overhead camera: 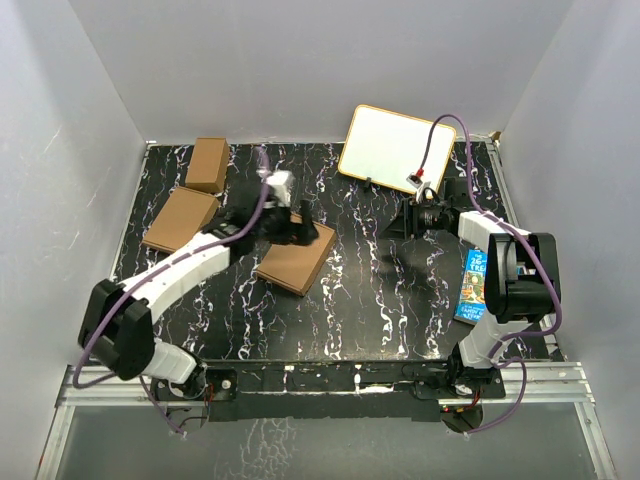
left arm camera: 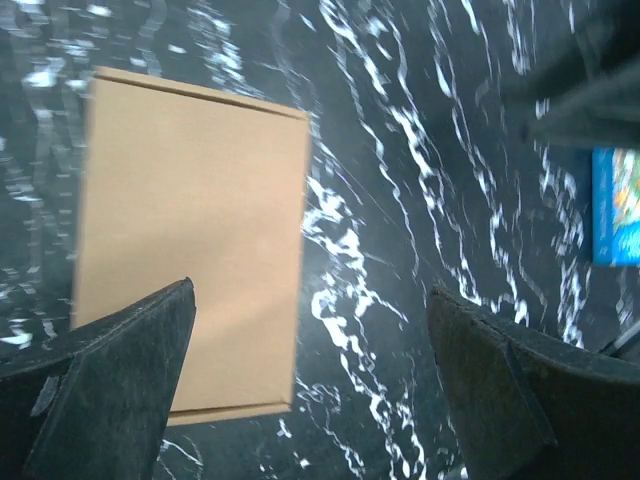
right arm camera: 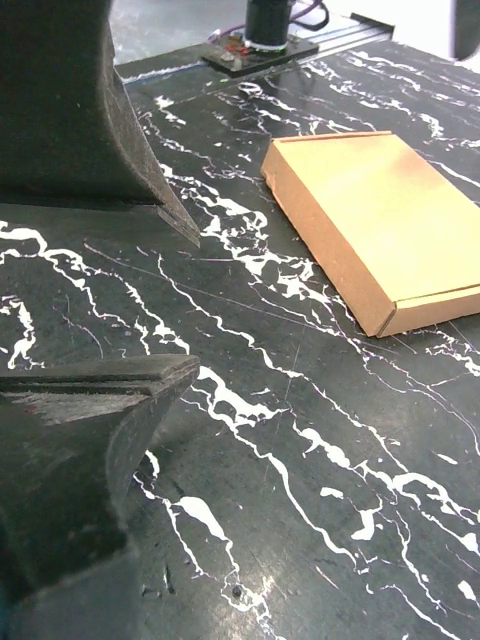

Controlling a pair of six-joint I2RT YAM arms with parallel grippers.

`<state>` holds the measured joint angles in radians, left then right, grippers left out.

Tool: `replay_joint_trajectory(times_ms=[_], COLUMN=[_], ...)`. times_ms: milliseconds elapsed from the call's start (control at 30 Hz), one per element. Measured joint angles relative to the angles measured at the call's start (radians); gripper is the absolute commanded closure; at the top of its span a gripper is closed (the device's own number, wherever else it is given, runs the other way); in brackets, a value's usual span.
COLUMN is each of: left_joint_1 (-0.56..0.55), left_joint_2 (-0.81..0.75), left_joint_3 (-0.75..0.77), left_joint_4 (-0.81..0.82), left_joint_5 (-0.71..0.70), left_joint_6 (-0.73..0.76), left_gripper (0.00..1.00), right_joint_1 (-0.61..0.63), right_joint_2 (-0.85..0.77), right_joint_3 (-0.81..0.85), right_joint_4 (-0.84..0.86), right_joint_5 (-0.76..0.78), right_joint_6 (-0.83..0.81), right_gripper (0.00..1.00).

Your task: Fold the paper box

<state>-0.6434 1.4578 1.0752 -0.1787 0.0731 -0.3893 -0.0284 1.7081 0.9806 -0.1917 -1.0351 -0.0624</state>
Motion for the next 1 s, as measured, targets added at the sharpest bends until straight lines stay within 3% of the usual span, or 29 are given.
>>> replay_joint_trajectory(times_ms=[200,300,433,467,667,833,1000], left_joint_1=[0.282,0.379,0.441,0.446,0.462,0.465,0.465], left_joint_2=[-0.092,-0.117,-0.183,-0.2,-0.242,-0.242,-0.242], left_joint_3=[-0.239,-0.314,-0.32,-0.313,-0.099,0.085,0.228], left_joint_4=[0.211,0.256,0.272,0.27,0.173,0.106,0.06], left_joint_5=[0.197,0.268,0.311,0.314,0.32,0.32,0.321], left_joint_6=[-0.15,-0.212,-0.242,-0.24,-0.182,-0.133,-0.112], left_gripper=[0.03,0.03,0.03,0.03,0.03,0.03,0.03], right_joint_1=[-0.001,-0.012,-0.052,-0.063,-0.089,-0.085,-0.089], right_joint_2=[-0.025,-0.08,-0.203,-0.241,-0.448,-0.405,-0.426], right_joint_3=[0.014,0.014,0.012,0.011,0.05,0.36,0.551], right_joint_4=[-0.084,-0.114,-0.124,-0.123,-0.13,-0.219,-0.241], right_joint_5=[0.026,0.066,0.119,0.135,0.274,0.392,0.382], right_joint_6=[-0.142,-0.209,-0.301,-0.32,-0.351,-0.221,-0.103], right_gripper=[0.4,0.29,0.06,0.0,0.0,0.0,0.0])
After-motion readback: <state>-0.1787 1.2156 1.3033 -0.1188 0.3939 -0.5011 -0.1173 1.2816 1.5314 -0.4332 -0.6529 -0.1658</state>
